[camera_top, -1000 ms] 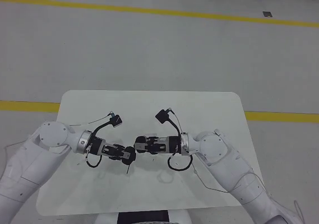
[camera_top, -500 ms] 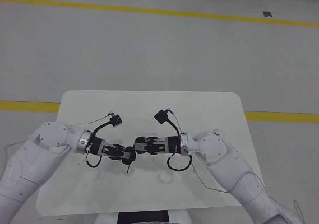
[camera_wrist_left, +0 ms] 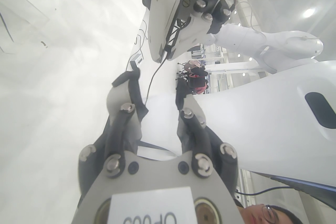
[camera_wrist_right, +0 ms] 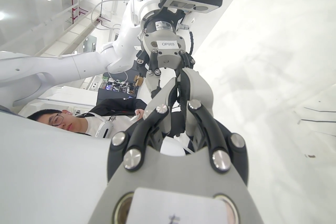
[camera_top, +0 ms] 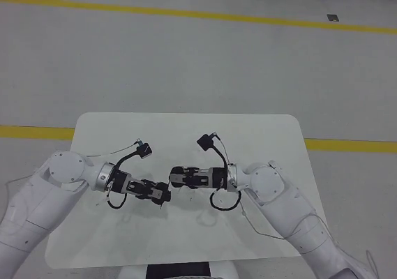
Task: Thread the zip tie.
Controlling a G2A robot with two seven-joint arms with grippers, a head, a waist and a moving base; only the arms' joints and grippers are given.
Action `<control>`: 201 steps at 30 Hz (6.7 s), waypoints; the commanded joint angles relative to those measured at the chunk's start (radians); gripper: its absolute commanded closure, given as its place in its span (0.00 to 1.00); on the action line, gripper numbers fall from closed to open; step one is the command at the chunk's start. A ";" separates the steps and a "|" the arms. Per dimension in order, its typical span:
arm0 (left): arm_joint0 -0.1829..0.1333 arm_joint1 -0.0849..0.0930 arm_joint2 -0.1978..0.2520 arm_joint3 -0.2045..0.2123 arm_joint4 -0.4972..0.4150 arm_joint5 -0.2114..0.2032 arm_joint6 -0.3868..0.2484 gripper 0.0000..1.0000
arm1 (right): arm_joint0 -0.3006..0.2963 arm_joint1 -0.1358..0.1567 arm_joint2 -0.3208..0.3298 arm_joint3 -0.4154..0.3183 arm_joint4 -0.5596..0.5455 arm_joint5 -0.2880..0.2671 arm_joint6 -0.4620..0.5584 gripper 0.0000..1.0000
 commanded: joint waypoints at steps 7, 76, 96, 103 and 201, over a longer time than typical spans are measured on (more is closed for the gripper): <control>0.000 0.000 0.000 0.000 0.000 0.000 0.000 0.00 | -0.035 0.004 0.047 0.015 0.017 0.021 -0.088 1.00; 0.125 -0.214 -0.149 0.067 -0.131 0.002 0.408 0.00 | -0.136 -0.085 0.022 0.058 0.436 0.090 -0.537 1.00; 0.123 -0.217 -0.129 0.058 -0.152 0.008 0.441 0.00 | -0.146 -0.103 0.011 0.057 0.502 0.113 -0.497 1.00; 0.128 -0.209 -0.131 0.042 -0.134 0.006 0.449 0.33 | -0.159 -0.102 0.032 0.029 0.394 0.134 -0.539 1.00; 0.112 -0.146 -0.070 0.033 -0.138 0.013 0.508 1.00 | -0.223 -0.120 0.130 -0.028 0.182 0.130 -0.438 0.00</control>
